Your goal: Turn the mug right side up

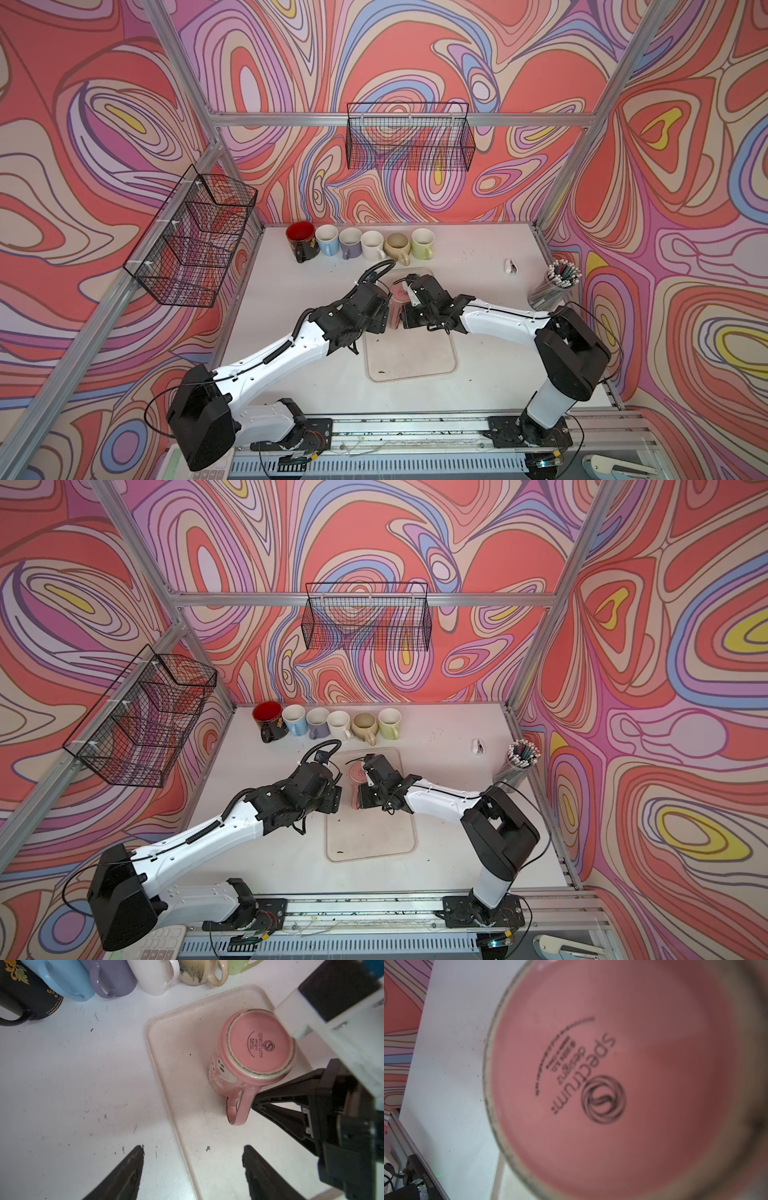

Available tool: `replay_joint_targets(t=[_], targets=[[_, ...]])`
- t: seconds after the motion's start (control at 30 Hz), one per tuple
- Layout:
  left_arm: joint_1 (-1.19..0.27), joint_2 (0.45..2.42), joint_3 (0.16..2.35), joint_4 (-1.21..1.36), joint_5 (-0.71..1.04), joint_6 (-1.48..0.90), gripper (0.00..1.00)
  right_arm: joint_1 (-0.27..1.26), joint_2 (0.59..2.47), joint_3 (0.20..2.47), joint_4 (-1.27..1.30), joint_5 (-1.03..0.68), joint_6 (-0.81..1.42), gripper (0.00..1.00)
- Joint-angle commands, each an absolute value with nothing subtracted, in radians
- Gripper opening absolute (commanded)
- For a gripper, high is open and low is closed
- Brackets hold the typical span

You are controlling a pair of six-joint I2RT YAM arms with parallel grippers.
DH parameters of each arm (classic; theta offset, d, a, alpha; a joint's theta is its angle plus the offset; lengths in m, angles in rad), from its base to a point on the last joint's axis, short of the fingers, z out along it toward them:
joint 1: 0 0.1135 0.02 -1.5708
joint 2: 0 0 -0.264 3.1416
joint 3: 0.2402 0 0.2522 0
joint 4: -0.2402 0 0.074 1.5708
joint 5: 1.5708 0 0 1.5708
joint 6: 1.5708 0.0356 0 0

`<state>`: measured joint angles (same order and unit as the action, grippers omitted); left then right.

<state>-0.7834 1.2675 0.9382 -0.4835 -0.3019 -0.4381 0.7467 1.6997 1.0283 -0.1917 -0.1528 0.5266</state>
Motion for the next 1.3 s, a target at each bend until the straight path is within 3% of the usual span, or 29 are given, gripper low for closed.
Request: replay_joint_targets(t=[0.0, 0.27, 0.53, 0.83, 1.03, 1.27], targets=[[-0.778, 1.301, 0.931, -0.492, -0.279, -0.454, 0.77, 0.74, 1.639, 0.994, -0.138, -0.177, 0.554, 0.0], [-0.79, 1.388, 0.969, -0.449, -0.195, -0.467, 0.77, 0.657, 1.513, 0.907, -0.169, -0.249, 0.59, 0.0], [-0.808, 1.506, 1.067, -0.468, -0.182, -0.477, 0.78, 0.469, 1.373, 0.816, -0.221, -0.28, 0.559, 0.0], [-0.835, 1.623, 1.154, -0.484, -0.188, -0.495, 0.8, 0.389, 1.382, 0.795, -0.214, -0.32, 0.528, 0.0], [-0.834, 1.716, 1.22, -0.517, -0.201, -0.488, 0.76, 0.351, 1.391, 0.786, -0.196, -0.359, 0.506, 0.18], [-0.818, 1.79, 1.284, -0.555, -0.21, -0.474, 0.69, 0.333, 1.396, 0.773, -0.183, -0.36, 0.486, 0.46]])
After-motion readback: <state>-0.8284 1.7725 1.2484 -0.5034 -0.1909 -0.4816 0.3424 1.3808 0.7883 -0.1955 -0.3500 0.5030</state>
